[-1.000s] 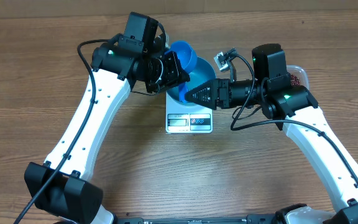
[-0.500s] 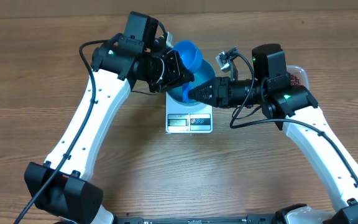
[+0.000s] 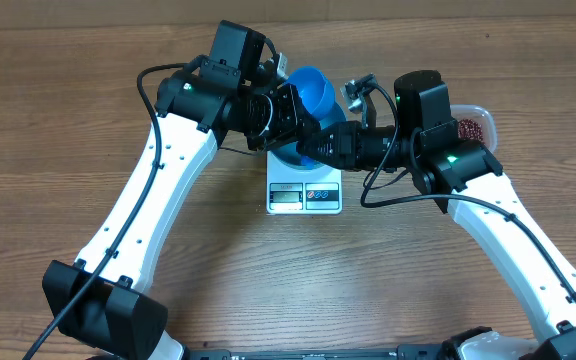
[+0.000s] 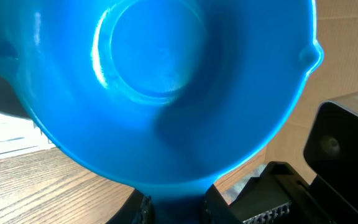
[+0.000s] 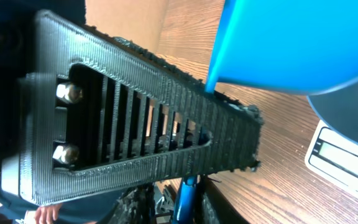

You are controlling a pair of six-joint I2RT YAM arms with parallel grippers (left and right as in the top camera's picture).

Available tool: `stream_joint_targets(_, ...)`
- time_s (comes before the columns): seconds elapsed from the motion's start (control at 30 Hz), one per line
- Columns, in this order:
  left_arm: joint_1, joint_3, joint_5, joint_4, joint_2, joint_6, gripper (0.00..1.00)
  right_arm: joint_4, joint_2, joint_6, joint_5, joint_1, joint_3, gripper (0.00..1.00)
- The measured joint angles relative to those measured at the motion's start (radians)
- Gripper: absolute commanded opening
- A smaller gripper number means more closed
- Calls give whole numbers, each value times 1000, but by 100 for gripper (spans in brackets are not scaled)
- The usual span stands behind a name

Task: Scoop item into bowl and weigh 150g on scale
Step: 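Hand the blue scoop from left gripper to right gripper above scale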

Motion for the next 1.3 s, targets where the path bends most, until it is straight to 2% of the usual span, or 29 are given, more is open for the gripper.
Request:
stream_joint_targets(0.2,0,0,0,4,0,0,8,-54,0,8,14,0,0,20)
stream_joint_targets(0.47,0,0,-8,4,1,0,9,-55,0,27,11,0,0,4)
stream_joint_targets(0.63,0,0,-8,12,2,0,11,-37,0,34,15,0,0,4)
stream_joint_targets(0.67,0,0,-9,13,2,0,14,-35,0,37,16,0,0,4)
stream_joint_targets(0.73,0,0,-13,16,2,0,33,-31,2,49,16,0,0,4)
stream_joint_targets(0.8,0,0,-18,18,2,-3,58,-24,2,52,16,0,0,4)
stream_joint_targets(0.83,0,0,-23,16,2,2,67,-14,2,53,15,0,0,4)
stream_joint_targets(0.87,0,0,-26,15,2,5,72,-10,2,52,15,0,0,4)
stream_joint_targets(1.13,0,0,-89,19,2,11,81,2,2,52,45,0,0,4)
stream_joint_targets(1.3,4,0,-117,54,2,40,81,-21,2,50,106,0,0,4)
